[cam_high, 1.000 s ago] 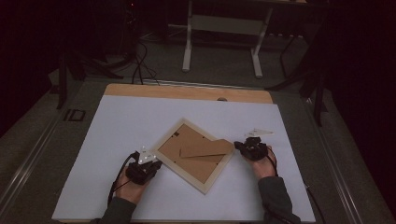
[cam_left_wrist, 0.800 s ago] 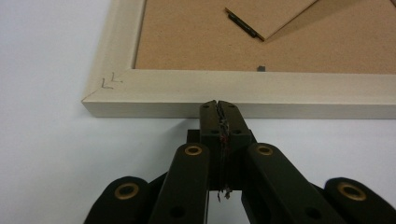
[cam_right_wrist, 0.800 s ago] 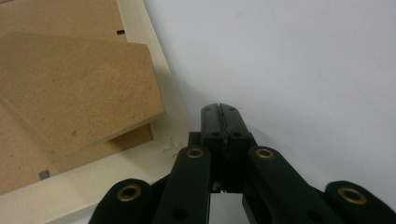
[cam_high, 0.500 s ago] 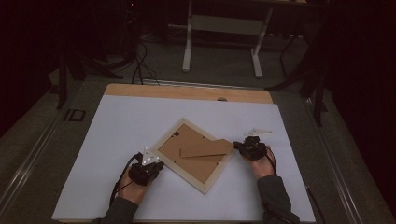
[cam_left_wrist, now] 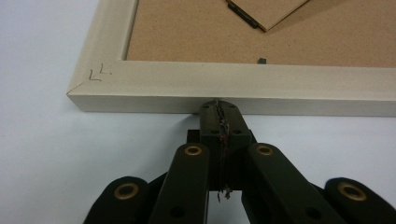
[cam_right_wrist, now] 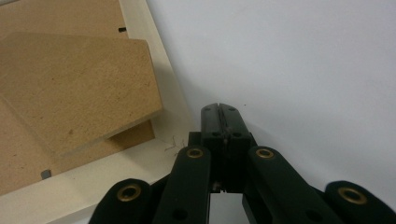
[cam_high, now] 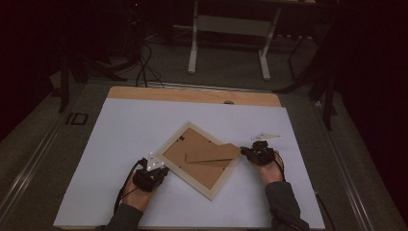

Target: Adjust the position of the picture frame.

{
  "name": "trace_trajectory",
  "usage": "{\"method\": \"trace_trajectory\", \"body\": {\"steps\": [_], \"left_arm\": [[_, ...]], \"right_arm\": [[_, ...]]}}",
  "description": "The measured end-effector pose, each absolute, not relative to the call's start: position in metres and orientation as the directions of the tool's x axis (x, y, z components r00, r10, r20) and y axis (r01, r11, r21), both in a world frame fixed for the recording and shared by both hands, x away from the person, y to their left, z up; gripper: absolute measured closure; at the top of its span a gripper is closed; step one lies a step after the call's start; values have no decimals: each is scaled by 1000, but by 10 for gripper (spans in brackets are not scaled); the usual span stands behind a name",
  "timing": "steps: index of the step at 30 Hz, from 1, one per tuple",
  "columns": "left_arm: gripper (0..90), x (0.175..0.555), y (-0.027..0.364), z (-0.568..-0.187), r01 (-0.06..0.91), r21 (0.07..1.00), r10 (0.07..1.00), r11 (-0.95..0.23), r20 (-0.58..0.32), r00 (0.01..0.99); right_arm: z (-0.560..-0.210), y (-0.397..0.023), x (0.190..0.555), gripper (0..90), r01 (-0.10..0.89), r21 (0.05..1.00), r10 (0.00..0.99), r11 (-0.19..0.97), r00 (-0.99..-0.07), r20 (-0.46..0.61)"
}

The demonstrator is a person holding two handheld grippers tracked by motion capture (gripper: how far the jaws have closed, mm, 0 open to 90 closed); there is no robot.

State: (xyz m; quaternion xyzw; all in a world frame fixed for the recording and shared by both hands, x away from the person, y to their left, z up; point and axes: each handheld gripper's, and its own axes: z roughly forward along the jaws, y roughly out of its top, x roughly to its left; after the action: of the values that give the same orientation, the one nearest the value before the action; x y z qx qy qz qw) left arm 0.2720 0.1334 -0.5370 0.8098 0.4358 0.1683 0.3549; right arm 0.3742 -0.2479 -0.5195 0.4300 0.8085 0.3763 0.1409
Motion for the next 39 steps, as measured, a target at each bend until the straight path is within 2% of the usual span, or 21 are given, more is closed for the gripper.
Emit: {"method": "trace_trajectory", "body": {"steps": [14,18,26,39], "left_arm": [[900,273,132,-537,585,719,825,-376,-28,565],[900,276,128,-535,578,706,821,-410,9,571],[900,282,126,-534,579,700,823,-417,20,568],[900,292,127,-536,595,713,840,-370,-16,542]], "right_arm": [[-522,-250,378,898,606,721,803,335,-585,118],[-526,-249,379,898,614,715,803,335,-583,123],[-532,-249,378,898,622,708,801,335,-584,133],[-532,-246,376,898,619,708,793,340,-594,139]]}}
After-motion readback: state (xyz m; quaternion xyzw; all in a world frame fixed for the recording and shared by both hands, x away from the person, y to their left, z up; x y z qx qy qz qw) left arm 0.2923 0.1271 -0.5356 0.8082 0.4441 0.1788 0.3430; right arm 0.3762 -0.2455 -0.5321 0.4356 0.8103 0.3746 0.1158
